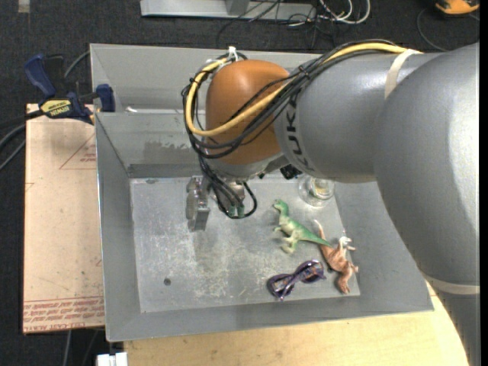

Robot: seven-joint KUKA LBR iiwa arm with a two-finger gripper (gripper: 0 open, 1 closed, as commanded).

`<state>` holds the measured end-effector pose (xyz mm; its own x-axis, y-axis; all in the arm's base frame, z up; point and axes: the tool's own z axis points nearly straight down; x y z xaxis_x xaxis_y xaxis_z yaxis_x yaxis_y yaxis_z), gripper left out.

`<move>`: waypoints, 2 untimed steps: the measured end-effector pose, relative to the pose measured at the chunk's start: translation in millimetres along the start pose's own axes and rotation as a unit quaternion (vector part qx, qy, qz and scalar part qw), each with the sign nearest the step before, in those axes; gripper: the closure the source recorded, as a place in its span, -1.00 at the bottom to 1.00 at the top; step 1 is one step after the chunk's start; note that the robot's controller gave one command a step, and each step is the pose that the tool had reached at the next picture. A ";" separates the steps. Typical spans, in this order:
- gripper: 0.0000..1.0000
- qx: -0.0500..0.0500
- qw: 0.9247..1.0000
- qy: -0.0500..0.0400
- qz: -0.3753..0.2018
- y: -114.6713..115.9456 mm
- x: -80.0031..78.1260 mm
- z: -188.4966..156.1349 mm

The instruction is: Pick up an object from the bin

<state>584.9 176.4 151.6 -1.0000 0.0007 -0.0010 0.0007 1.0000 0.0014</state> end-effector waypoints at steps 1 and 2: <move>1.00 0.000 1.000 0.000 0.000 -0.2 0.0 0.0; 1.00 0.001 0.998 0.004 -0.070 -35.7 65.6 49.9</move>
Offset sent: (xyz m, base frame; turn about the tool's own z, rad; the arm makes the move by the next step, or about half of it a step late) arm -0.0630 -0.0344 -0.0474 -0.1424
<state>519.3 140.8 101.6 -0.9902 -0.1393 0.0065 -0.1393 0.9903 0.0005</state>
